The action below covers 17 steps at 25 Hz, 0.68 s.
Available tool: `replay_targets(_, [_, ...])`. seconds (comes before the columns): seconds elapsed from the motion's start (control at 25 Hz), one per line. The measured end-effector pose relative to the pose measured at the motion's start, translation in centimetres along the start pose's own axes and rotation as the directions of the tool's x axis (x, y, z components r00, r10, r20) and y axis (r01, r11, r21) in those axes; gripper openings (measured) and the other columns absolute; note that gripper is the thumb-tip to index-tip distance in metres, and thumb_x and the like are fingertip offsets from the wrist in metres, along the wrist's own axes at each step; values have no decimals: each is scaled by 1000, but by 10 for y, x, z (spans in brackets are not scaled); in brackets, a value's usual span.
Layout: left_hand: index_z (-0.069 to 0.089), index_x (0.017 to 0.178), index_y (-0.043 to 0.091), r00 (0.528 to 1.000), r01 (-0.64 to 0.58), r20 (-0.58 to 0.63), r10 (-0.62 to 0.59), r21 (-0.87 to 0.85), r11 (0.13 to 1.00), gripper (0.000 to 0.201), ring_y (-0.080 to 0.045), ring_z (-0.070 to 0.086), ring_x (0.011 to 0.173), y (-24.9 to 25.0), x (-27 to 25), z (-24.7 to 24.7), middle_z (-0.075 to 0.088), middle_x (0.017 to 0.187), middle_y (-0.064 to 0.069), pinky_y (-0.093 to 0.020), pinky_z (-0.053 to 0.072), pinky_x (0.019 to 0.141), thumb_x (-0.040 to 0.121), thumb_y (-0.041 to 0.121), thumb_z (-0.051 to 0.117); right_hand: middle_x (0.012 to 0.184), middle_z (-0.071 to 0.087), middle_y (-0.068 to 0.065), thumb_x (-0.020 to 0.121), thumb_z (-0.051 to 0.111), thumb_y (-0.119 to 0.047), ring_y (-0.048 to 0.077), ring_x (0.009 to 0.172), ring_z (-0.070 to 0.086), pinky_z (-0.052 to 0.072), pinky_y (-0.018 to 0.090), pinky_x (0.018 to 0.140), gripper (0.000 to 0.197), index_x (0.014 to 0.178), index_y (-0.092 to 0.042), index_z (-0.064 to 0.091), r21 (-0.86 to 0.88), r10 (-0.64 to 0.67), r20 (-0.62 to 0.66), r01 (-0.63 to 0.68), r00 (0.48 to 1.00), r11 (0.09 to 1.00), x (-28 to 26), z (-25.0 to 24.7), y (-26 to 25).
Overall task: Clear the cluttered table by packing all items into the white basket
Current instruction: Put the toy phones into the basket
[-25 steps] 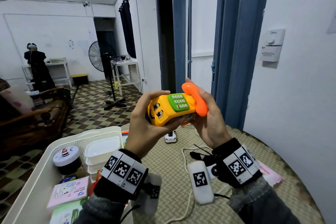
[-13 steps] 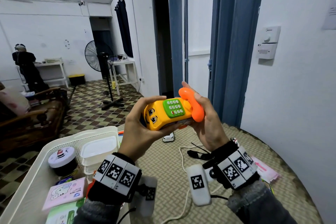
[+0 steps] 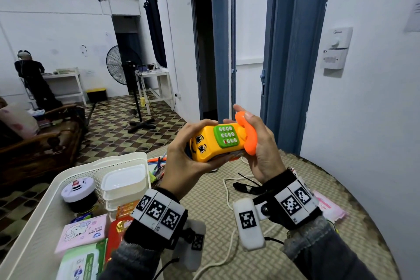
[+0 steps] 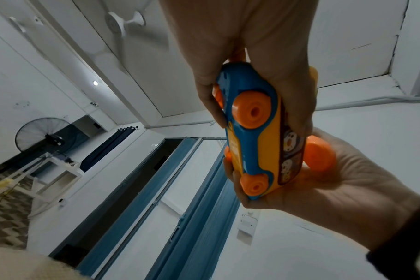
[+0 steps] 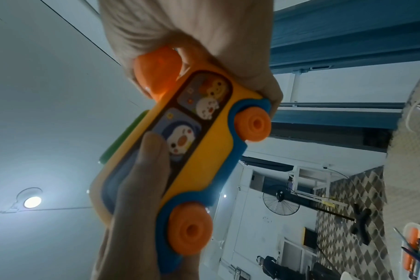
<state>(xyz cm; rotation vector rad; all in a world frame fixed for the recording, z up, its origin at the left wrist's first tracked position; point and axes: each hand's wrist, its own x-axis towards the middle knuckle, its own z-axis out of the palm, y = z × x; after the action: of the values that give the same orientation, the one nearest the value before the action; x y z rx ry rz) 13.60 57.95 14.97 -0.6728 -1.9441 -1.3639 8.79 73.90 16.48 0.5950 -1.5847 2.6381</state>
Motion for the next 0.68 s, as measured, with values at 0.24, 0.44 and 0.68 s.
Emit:
replay_targets(0.24, [61, 116, 22, 1000, 21, 22, -22, 33, 999, 63, -21, 58, 107, -3, -6, -5, 61, 111, 4, -35, 54, 87, 59, 21, 89, 111, 69, 17, 85, 57, -37, 30, 101, 67, 55, 46, 85, 46, 128, -20, 59, -2, 8, 27, -8, 1000, 1000, -4, -5, 9])
replay_targets(0.44, [62, 115, 21, 997, 64, 45, -66, 28, 998, 64, -17, 59, 105, -7, -13, -13, 62, 111, 5, -27, 53, 85, 58, 17, 89, 114, 68, 16, 85, 55, -39, 32, 105, 66, 54, 50, 87, 50, 132, -21, 55, -23, 49, 68, -48, 996, 999, -7, -7, 20])
replay_targets(0.68, [62, 119, 24, 990, 131, 32, -136, 123, 984, 70, -16, 57, 110, -16, -29, -33, 63, 113, 15, -24, 49, 88, 56, 25, 91, 134, 58, 6, 87, 60, -45, 23, 114, 62, 52, 43, 94, 37, 119, -24, 64, -195, 142, 208, -101, 968, 976, -6, -9, 29])
